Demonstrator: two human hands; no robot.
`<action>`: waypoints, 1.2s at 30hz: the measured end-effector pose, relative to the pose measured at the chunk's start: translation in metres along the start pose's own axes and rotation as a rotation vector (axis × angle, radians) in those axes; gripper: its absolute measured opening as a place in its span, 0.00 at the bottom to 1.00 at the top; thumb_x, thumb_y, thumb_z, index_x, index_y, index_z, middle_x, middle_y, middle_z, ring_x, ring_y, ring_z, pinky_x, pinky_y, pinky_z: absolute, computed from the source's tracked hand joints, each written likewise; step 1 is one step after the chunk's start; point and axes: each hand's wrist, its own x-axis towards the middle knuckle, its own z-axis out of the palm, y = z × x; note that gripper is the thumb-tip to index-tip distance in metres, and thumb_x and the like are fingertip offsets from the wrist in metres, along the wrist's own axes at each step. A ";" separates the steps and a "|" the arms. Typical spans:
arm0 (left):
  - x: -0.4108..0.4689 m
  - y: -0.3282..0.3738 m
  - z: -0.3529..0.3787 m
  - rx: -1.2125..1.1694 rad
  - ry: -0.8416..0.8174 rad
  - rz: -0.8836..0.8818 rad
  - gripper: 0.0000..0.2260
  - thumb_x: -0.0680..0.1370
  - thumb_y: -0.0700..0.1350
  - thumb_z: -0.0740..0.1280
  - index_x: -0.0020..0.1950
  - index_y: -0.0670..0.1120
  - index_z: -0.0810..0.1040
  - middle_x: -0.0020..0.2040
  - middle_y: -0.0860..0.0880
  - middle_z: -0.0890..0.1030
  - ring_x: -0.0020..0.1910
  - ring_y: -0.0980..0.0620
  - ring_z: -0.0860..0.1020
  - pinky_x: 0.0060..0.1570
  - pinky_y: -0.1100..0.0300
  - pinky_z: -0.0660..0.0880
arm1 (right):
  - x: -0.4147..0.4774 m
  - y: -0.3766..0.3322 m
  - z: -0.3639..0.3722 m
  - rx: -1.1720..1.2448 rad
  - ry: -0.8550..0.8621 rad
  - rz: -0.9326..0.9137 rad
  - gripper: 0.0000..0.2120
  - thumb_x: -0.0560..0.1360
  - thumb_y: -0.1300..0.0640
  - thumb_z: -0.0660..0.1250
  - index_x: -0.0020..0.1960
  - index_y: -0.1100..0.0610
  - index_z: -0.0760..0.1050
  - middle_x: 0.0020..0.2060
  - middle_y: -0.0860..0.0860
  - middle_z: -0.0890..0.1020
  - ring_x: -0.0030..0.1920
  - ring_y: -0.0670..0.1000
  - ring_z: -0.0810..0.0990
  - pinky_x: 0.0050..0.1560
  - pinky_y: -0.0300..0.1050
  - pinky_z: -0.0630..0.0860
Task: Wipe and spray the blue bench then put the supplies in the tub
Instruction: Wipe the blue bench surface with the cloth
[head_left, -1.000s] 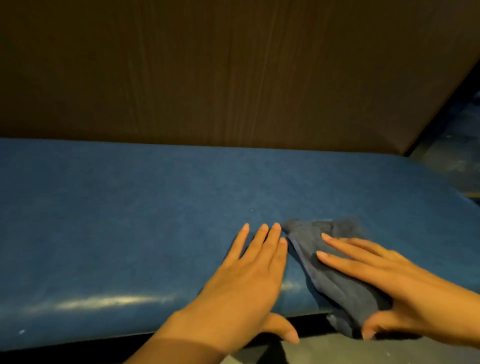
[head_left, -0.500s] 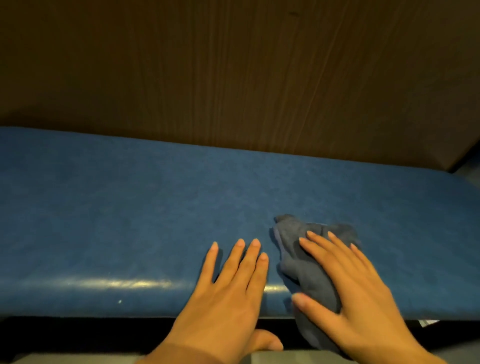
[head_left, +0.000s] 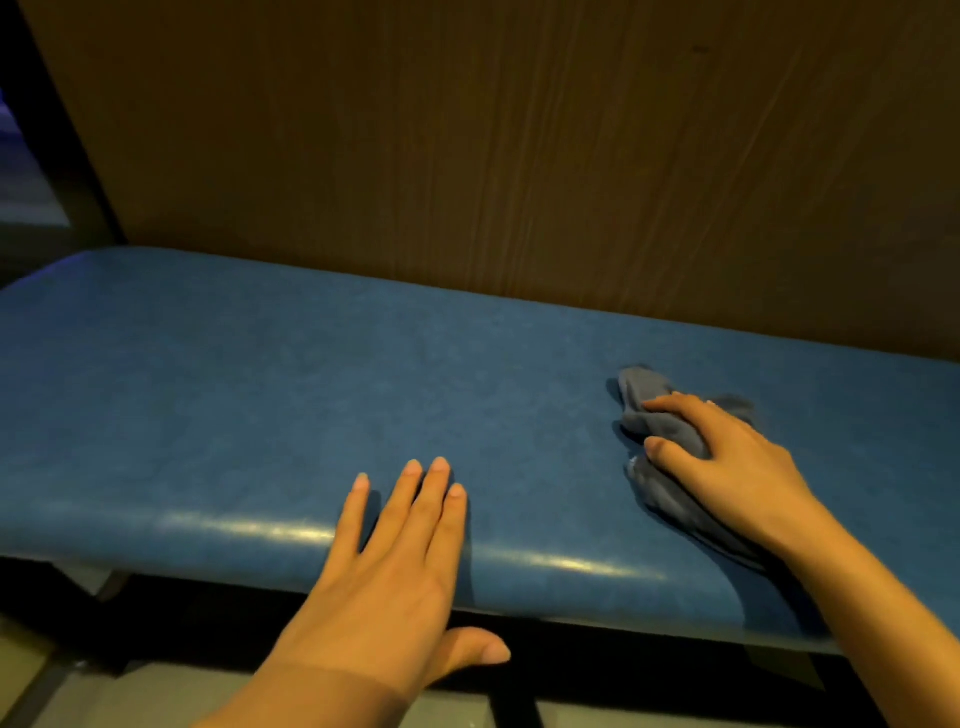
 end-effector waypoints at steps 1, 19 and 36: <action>-0.001 -0.005 0.001 0.014 -0.007 -0.013 0.42 0.61 0.70 0.48 0.60 0.39 0.68 0.58 0.39 0.83 0.62 0.47 0.67 0.64 0.48 0.53 | -0.005 -0.008 0.003 0.006 -0.005 -0.038 0.15 0.76 0.51 0.63 0.62 0.42 0.72 0.66 0.46 0.75 0.69 0.53 0.69 0.64 0.45 0.63; -0.030 -0.103 -0.026 0.097 -0.137 -0.288 0.62 0.53 0.72 0.71 0.76 0.41 0.51 0.76 0.42 0.57 0.75 0.43 0.49 0.70 0.41 0.58 | -0.062 -0.159 0.118 -0.002 0.289 -0.238 0.21 0.65 0.42 0.58 0.53 0.46 0.79 0.57 0.52 0.83 0.61 0.59 0.79 0.63 0.52 0.60; -0.120 -0.249 -0.038 -0.399 0.202 -0.822 0.36 0.77 0.44 0.65 0.77 0.55 0.45 0.79 0.52 0.38 0.79 0.48 0.41 0.77 0.47 0.47 | -0.066 -0.329 0.195 0.038 0.264 -0.477 0.23 0.65 0.43 0.55 0.52 0.50 0.79 0.55 0.56 0.83 0.59 0.62 0.80 0.63 0.60 0.72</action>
